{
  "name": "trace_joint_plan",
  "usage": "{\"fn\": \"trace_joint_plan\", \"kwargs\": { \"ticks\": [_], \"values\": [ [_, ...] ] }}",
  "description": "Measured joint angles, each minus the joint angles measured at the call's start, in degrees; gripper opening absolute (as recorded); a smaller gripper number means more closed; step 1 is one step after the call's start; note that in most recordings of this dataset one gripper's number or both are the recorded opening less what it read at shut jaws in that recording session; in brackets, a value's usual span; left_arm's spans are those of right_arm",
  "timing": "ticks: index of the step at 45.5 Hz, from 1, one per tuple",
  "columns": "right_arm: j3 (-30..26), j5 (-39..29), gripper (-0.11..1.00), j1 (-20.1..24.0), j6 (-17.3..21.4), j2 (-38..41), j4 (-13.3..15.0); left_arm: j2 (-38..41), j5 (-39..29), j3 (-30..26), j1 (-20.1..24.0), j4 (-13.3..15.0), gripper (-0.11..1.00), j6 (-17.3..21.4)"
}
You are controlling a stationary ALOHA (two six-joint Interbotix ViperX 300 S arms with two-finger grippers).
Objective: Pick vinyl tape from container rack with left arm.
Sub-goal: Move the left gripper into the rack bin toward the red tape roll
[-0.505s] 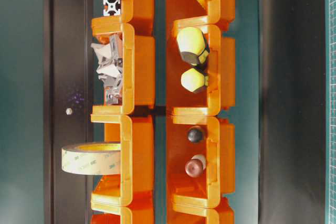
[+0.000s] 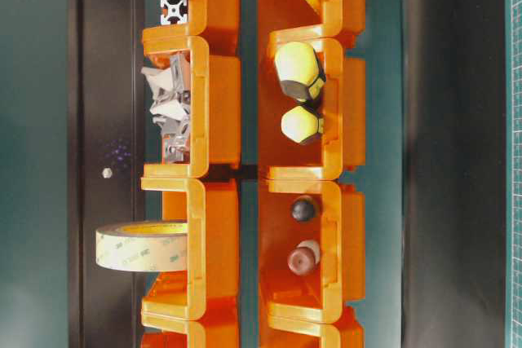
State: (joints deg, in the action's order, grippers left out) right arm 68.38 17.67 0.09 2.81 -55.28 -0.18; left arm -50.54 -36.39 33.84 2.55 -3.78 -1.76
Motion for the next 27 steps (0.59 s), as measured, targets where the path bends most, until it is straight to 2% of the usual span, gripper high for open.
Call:
{"fn": "trace_joint_plan", "kwargs": {
  "ticks": [5, 9, 13, 17, 20, 27],
  "values": [
    [0.0, 0.0, 0.01, 0.09, 0.0, 0.0, 0.0, 4.92, -12.22, -8.17, 2.37, -0.53, 0.0, 0.97],
    [-0.09, 0.09, 0.01, 0.09, 0.0, 0.0, 0.0, 9.84, -22.68, -15.29, 4.83, -0.88, 0.0, 3.34],
    [-0.09, 0.53, 0.01, 0.18, -0.09, 0.0, 0.0, 15.29, -33.75, -21.8, 6.42, -1.05, 0.0, 8.26],
    [-0.09, 0.88, 0.01, 0.18, -0.09, -0.09, 0.0, 19.51, -40.78, -25.49, 6.33, -1.05, 0.03, 12.13],
    [-0.09, 1.14, 0.01, 0.18, -0.09, -0.09, 0.0, 22.32, -44.12, -27.6, 6.33, -1.05, 0.14, 13.36],
    [-0.18, 1.23, 0.01, 0.35, -0.09, -0.18, 0.09, 26.19, -45.7, -30.06, 6.42, -1.05, 0.61, 13.97]
  ]
}}
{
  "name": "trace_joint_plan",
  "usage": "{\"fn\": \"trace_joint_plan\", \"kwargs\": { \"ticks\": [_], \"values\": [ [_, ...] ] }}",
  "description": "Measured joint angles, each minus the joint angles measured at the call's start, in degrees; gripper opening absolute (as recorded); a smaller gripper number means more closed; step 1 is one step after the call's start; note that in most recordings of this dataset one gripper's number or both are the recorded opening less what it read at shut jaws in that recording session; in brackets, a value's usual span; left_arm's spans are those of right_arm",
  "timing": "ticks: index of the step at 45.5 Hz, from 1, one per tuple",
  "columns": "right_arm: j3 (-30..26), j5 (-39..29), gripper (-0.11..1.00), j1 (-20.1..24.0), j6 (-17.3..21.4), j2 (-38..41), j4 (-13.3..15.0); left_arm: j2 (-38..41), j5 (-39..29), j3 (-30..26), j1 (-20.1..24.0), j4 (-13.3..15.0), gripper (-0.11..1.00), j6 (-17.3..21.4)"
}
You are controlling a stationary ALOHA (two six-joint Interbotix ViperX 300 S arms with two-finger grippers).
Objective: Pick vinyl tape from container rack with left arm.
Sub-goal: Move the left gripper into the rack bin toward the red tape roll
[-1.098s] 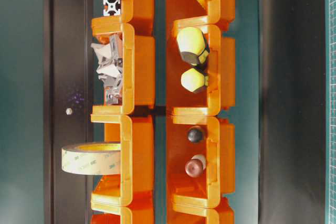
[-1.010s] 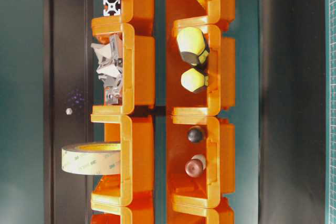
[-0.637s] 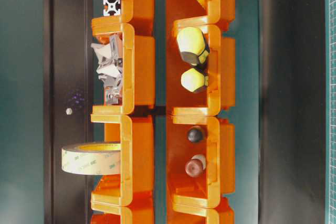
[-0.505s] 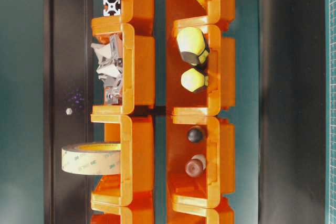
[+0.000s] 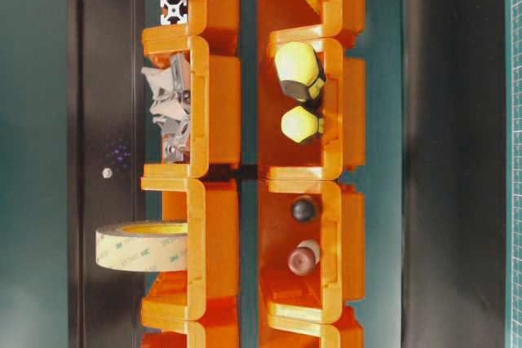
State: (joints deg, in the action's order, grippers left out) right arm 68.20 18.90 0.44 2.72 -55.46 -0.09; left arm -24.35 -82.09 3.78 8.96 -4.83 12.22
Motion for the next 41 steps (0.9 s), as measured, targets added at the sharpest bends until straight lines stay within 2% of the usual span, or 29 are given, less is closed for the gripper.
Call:
{"fn": "trace_joint_plan", "kwargs": {
  "ticks": [4, 6, 12, 29, 41],
  "values": [
    [0.09, 0.0, 0.01, 0.26, 0.0, 0.0, -0.09, 0.53, -0.35, -0.62, 0.18, -0.09, 0.81, 0.09],
    [0.09, 0.0, 0.01, 0.44, 0.0, -0.18, -0.09, 0.53, -0.44, -0.7, 0.53, 0.0, 0.87, 0.0],
    [0.0, 0.0, 0.01, 0.53, 0.0, -0.26, -0.09, 0.7, -0.53, -0.62, 2.37, 0.0, 0.82, -0.26],
    [0.0, 0.0, 0.01, 0.53, 0.0, -0.26, -0.09, 2.99, -0.53, 3.43, 3.52, -0.09, 0.83, -0.79],
    [0.0, 0.0, 0.01, 0.62, -0.09, -0.44, -0.09, 2.9, -0.44, 3.87, 3.78, -0.09, 0.83, -0.97]
  ]
}}
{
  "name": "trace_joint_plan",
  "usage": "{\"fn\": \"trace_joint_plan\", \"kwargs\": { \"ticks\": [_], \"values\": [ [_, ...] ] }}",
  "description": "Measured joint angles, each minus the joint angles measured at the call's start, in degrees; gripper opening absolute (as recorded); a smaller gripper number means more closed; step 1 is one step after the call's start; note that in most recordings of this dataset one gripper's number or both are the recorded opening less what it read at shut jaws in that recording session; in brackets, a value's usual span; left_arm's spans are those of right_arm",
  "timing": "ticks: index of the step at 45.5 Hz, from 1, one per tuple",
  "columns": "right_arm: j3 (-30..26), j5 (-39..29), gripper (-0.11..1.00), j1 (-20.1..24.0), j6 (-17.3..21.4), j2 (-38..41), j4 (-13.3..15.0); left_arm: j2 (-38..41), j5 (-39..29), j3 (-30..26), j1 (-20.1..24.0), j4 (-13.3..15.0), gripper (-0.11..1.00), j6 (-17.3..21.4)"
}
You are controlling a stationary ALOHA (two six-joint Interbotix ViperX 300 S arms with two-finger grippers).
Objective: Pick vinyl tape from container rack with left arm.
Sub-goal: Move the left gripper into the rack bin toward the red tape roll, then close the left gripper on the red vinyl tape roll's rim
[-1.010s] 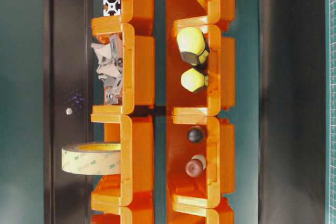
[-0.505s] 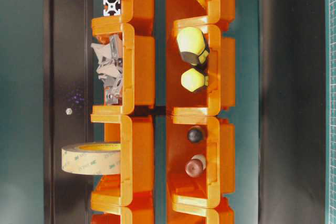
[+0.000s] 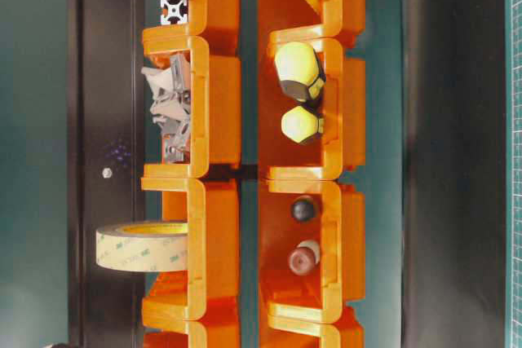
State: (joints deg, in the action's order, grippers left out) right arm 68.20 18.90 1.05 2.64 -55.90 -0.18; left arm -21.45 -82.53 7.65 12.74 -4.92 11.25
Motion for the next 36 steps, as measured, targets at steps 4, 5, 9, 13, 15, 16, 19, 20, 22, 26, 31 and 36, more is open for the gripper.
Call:
{"fn": "trace_joint_plan", "kwargs": {
  "ticks": [4, 5, 9, 13, 15, 16, 19, 20, 22, 26, 31, 36],
  "values": [
    [0.0, 0.09, 0.01, -0.09, 0.0, 0.0, 0.0, 0.0, 0.0, 0.18, 0.53, 0.0, 0.83, 0.0],
    [0.0, 0.0, 0.01, -0.09, 0.0, 0.0, 0.0, 0.09, 0.0, 0.26, 0.79, 0.0, 0.83, 0.0],
    [0.0, 0.0, 0.01, -0.09, 0.0, 0.0, 0.0, 0.09, 0.0, 0.35, 1.67, 0.09, 0.83, 0.0],
    [0.0, 0.09, 0.01, 0.0, 0.0, 0.0, 0.0, 0.09, 0.09, 0.44, 2.37, 0.09, 0.83, 0.26],
    [0.0, 0.0, 0.01, 0.0, 0.0, 0.0, 0.0, 0.09, 0.09, 0.35, 2.55, 0.0, 0.83, 0.44],
    [0.0, 0.0, 0.01, -0.09, 0.0, 0.0, 0.09, 0.09, 0.09, 0.44, 2.55, 0.09, 0.83, 0.53],
    [0.0, 0.09, 0.01, 0.0, 0.0, 0.0, 0.09, 0.09, 0.09, 0.44, 2.55, 0.0, 0.83, 0.53],
    [0.09, 0.0, 0.01, -0.09, 0.0, 0.0, 0.0, 0.09, 0.09, 0.44, 2.55, 0.09, 0.83, 0.62],
    [0.0, 0.0, 0.01, 0.0, 0.0, 0.0, 0.0, 0.09, 0.0, 0.44, 2.64, 0.0, 0.83, 0.62],
    [0.0, 0.09, 0.01, 0.0, 0.0, 0.0, 0.0, 0.09, 0.0, 0.44, 2.64, 0.09, 0.83, 0.7],
    [0.0, 0.0, 0.01, 0.0, 0.0, 0.0, 0.09, 0.09, 0.09, 0.44, 2.81, 0.0, 0.83, 0.7],
    [0.0, 0.09, 0.01, -0.09, 0.0, 0.0, 0.0, 0.09, 0.09, 0.44, 2.81, 0.0, 0.83, 0.7]
  ]
}}
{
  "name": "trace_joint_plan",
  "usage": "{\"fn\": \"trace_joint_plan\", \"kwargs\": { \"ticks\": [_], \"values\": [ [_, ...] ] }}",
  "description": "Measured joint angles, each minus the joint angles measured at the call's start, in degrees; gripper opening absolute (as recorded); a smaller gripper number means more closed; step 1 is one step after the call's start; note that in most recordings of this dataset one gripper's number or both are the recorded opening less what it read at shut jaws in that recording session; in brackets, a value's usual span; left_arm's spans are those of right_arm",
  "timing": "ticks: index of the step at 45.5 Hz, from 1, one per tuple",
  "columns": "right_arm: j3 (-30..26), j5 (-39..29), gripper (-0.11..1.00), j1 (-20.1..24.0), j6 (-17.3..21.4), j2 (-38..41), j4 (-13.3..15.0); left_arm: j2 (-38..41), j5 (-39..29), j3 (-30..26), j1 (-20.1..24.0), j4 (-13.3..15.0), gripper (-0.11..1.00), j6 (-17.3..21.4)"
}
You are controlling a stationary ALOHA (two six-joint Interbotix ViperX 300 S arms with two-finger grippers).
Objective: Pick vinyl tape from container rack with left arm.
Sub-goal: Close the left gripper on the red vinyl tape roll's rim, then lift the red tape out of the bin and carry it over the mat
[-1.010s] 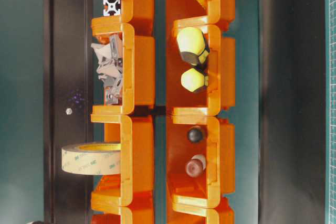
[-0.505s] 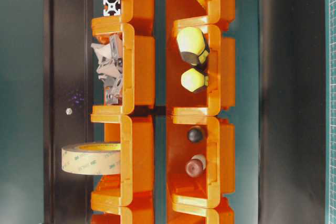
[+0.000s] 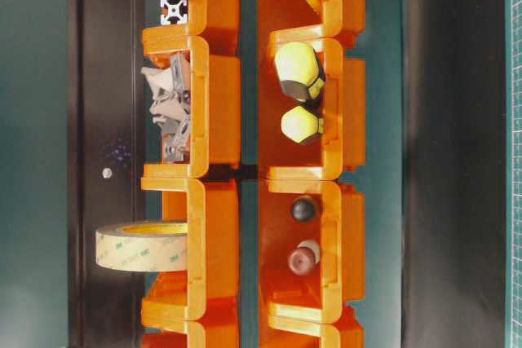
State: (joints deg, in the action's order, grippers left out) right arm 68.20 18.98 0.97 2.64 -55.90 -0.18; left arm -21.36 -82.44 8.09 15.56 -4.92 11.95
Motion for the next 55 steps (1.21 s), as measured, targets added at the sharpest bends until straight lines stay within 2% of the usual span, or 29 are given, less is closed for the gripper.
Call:
{"fn": "trace_joint_plan", "kwargs": {
  "ticks": [8, 14, 18, 26, 36, 45, 49, 55],
  "values": [
    [0.0, 0.0, 0.01, 0.09, -0.09, 0.0, 0.0, 0.26, 0.53, 0.0, 0.0, 0.0, 0.82, 0.0],
    [0.0, -0.09, 0.01, 0.09, -0.09, 0.0, 0.0, 0.62, 0.7, 0.0, 0.0, 0.09, 0.77, 0.09],
    [0.0, -0.09, 0.01, 0.09, -0.09, 0.0, 0.0, 0.79, 0.35, 0.09, 0.09, 0.0, 0.64, 0.35],
    [0.0, -0.09, 0.01, 0.0, -0.09, 0.0, 0.0, 0.88, -1.23, 0.0, 0.09, 0.0, 0.18, 0.7],
    [0.0, -0.09, 0.01, 0.09, -0.18, 0.0, 0.0, 0.88, -2.72, -1.76, 0.09, 0.09, 0.18, 0.7],
    [0.0, -0.09, 0.01, 0.09, -0.18, 0.0, 0.0, 1.41, -6.15, -8.96, 0.09, 0.0, 0.18, 0.44],
    [0.0, -0.09, 0.01, 0.09, -0.18, 0.0, 0.0, 2.29, -7.29, -13.27, -1.85, -0.09, 0.18, -0.53],
    [0.0, -0.09, 0.01, 0.09, -0.18, 0.0, 0.0, 3.34, -7.03, -18.46, -8.17, 0.09, 0.18, -1.41]
  ]
}}
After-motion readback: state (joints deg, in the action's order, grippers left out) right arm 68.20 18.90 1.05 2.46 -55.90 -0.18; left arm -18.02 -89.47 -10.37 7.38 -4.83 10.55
